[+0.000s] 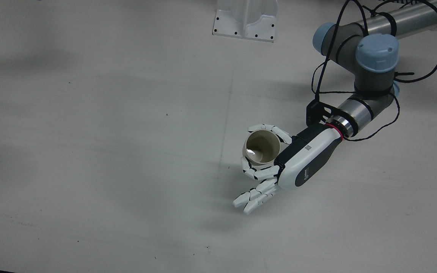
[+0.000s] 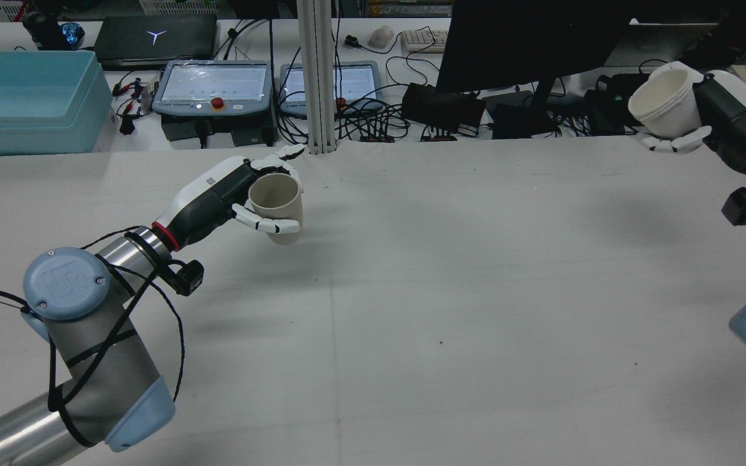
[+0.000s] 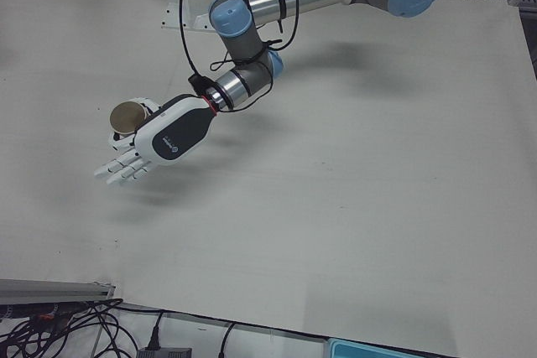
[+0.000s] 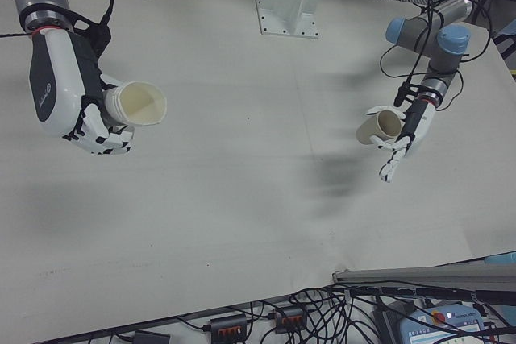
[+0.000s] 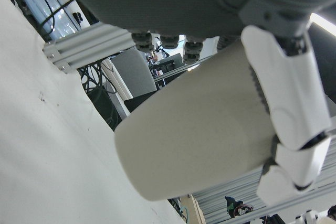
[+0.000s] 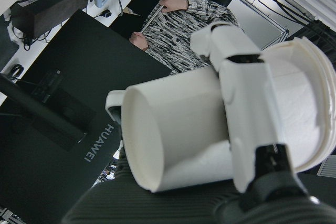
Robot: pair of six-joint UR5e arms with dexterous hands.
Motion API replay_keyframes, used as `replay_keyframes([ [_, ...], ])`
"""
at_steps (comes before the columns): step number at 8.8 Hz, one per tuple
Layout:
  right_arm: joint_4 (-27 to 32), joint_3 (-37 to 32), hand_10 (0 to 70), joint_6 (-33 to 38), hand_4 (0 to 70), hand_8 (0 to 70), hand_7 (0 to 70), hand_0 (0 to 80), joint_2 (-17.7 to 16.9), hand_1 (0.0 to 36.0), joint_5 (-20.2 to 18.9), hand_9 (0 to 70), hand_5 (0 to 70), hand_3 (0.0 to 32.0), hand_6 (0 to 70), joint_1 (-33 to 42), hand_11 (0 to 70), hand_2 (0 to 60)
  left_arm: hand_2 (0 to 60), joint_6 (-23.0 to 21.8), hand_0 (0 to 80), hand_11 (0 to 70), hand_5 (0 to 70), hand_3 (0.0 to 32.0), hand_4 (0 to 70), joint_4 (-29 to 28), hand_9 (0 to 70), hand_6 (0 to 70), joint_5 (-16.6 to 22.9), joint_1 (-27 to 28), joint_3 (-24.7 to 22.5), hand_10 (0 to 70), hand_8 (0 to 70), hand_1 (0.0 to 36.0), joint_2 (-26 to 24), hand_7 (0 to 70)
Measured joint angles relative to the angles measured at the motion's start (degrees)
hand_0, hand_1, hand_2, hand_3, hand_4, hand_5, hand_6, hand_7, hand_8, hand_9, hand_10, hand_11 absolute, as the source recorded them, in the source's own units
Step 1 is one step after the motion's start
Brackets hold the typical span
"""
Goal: Pour water
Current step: 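Bring both held cups together above the table center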
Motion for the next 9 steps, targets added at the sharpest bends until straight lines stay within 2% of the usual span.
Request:
replay_keyframes([
  [2, -9.5, 6.3, 50.2, -2.4, 10.4, 50.0, 64.8, 80.0, 3.4, 36.0, -0.3, 69.0, 70.0, 0.0, 42.9, -0.8, 70.0, 37.3, 60.0, 3.9, 43.8, 6.8, 52.8, 0.0, 35.6, 0.8, 3.9, 8.3, -0.1, 4.1, 4.1, 3.3, 3.2, 36.0, -5.6, 8.6],
  [5, -23.3, 11.1, 48.9, -7.2, 14.1, 48.9, 70.0, 80.0, 12.3, 36.0, -0.1, 67.3, 70.0, 0.0, 47.5, -5.8, 70.0, 39.8, 60.0, 5.3, 43.9, 6.9, 54.6, 0.0, 35.9, 1.3, 4.2, 9.0, -0.1, 6.1, 14.2, 3.4, 3.6, 36.0, -14.3, 9.3],
  [6, -26.3, 10.9, 48.4, -9.6, 16.1, 48.3, 70.0, 80.0, 15.0, 36.0, 0.2, 66.6, 70.0, 0.0, 48.9, -8.6, 70.0, 42.6, 60.0, 6.3, 44.4, 7.0, 55.5, 0.0, 36.1, 1.6, 4.2, 9.5, -0.1, 6.4, 16.2, 3.5, 3.4, 36.0, -17.3, 9.8],
  [9, -29.1, 4.5, 48.8, -15.1, 15.5, 46.9, 70.0, 80.0, 20.1, 36.0, 4.6, 64.6, 70.0, 0.0, 48.0, -17.7, 70.0, 42.7, 60.0, 8.2, 44.5, 7.4, 57.2, 0.0, 36.5, 4.2, 4.6, 10.1, 0.0, 6.4, 17.7, 3.7, 3.6, 36.0, -24.9, 10.4],
])
